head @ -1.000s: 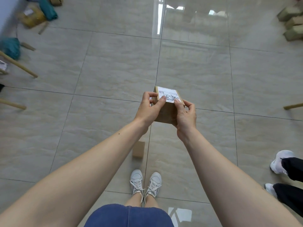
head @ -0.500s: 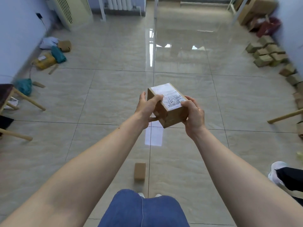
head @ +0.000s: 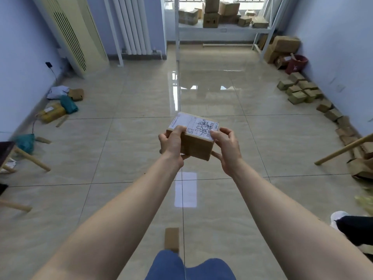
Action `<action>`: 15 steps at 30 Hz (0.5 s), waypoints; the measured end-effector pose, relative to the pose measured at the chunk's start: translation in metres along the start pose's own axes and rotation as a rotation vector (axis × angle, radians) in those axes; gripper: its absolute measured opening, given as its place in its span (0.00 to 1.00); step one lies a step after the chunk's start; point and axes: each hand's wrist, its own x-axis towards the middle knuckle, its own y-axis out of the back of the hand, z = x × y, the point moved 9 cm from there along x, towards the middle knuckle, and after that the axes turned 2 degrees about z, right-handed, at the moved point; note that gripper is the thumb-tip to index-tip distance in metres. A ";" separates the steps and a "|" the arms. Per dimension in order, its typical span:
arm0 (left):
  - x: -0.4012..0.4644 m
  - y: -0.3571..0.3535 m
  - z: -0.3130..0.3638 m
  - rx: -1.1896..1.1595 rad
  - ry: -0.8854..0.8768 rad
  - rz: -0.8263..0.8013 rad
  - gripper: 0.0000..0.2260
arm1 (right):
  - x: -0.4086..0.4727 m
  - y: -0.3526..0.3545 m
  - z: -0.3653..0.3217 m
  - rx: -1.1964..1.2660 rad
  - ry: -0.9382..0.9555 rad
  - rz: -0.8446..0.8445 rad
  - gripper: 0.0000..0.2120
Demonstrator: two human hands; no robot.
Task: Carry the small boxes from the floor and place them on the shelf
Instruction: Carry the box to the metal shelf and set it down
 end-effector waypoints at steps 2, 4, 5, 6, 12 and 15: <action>-0.007 0.000 0.005 -0.058 -0.030 0.052 0.23 | -0.003 -0.003 0.001 -0.006 -0.022 0.005 0.30; -0.012 -0.001 0.008 -0.107 -0.064 0.106 0.25 | -0.007 -0.007 0.002 -0.009 -0.045 0.001 0.30; -0.014 -0.002 0.009 -0.107 -0.081 0.124 0.26 | -0.009 -0.010 0.001 -0.012 -0.050 -0.006 0.29; -0.017 -0.004 0.011 -0.099 -0.094 0.128 0.26 | -0.010 -0.012 0.000 -0.006 -0.048 -0.014 0.28; -0.023 -0.013 0.015 0.007 -0.075 0.061 0.30 | -0.008 -0.013 -0.019 0.104 -0.023 0.049 0.25; -0.021 -0.013 0.022 0.023 -0.051 -0.005 0.31 | -0.006 -0.006 -0.034 0.094 -0.003 0.090 0.23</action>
